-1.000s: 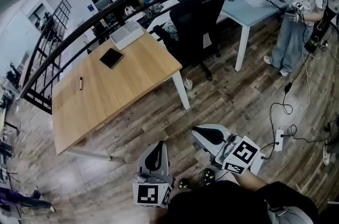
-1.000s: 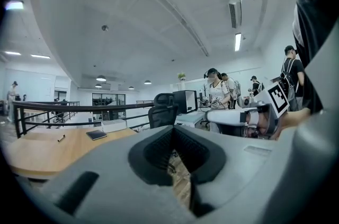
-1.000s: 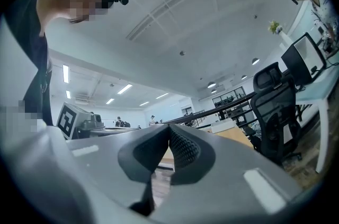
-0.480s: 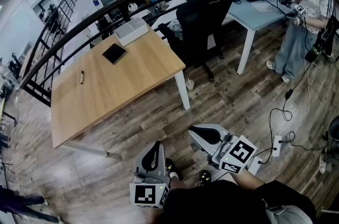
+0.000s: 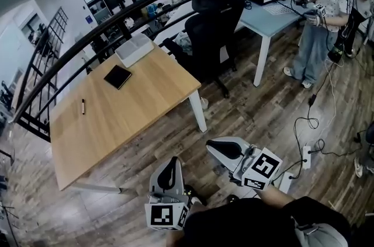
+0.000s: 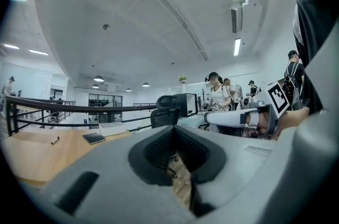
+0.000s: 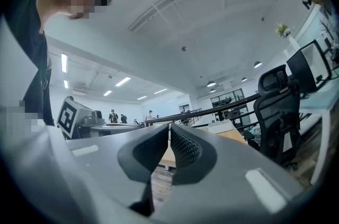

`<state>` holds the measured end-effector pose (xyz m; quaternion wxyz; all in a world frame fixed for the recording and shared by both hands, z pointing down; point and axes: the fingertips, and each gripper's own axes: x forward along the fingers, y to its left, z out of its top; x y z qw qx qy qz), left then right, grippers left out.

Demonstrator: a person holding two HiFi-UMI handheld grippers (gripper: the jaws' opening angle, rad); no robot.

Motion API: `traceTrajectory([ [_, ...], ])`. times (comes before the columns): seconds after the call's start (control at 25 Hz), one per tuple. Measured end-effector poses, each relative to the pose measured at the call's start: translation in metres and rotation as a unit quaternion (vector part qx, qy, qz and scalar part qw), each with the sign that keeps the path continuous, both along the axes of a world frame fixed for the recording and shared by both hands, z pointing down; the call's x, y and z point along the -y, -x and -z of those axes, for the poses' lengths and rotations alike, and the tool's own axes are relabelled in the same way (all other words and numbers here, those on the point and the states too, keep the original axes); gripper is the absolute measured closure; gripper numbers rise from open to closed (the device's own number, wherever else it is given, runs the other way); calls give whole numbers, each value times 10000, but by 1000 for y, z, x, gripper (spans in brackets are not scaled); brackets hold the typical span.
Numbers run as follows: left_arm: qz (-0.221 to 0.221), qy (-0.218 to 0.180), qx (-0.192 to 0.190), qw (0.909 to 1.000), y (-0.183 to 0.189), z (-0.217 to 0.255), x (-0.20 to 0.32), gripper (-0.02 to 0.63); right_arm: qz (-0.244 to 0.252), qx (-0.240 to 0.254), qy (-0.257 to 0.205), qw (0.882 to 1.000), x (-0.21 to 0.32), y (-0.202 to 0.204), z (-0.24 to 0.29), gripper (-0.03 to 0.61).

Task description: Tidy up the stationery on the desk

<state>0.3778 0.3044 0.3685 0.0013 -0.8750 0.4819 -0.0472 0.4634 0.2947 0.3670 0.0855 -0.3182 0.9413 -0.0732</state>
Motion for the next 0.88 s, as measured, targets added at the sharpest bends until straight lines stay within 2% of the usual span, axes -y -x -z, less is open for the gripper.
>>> traceTrajectory([
  [0.88,-377,88,-161,9991,79,1,102,614,-379,-241,90,9990,91,78,5,568],
])
